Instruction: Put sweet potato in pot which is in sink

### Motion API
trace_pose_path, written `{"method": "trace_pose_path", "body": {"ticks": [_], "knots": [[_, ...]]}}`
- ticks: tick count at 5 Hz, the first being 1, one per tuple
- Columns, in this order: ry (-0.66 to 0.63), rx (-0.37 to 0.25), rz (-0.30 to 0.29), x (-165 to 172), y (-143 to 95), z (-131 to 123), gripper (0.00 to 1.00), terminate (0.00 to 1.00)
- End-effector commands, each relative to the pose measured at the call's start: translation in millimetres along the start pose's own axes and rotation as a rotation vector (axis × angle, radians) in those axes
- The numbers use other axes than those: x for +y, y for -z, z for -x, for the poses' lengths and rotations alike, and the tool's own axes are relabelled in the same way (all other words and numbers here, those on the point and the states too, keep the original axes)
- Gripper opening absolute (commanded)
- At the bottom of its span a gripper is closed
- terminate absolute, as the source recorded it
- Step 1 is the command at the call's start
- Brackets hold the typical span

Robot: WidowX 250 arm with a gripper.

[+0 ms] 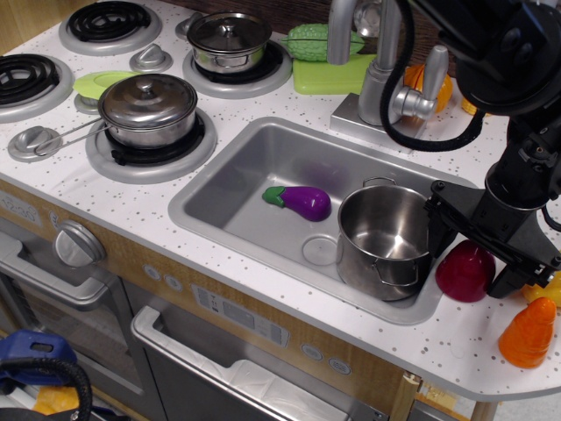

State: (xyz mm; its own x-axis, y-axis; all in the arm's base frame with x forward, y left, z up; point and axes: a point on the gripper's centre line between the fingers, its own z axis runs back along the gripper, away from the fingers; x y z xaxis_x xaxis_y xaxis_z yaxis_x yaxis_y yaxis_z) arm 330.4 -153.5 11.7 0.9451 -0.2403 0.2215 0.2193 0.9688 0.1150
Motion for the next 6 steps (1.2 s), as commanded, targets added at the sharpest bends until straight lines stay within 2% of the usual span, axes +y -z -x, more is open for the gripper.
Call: {"method": "trace_pose_path", "body": {"ticks": [1,2,3,4,6], "knots": [[-0.018,-0.028,0.013,3.0,-6.9,-6.8,0.00,0.00],[-0.009,-0.032,0.025,7.4,-7.3,-6.6,0.00,0.00],[0.066,-0.005,-0.005,24.8,-15.1,-9.1,0.00,0.00],[0.167,0.023,-0.007,57.2,-22.2,-13.4,1.00,0.00],[0.341,0.024,-0.087,98.3,-31.0,-17.9,1.00,0.00]]}}
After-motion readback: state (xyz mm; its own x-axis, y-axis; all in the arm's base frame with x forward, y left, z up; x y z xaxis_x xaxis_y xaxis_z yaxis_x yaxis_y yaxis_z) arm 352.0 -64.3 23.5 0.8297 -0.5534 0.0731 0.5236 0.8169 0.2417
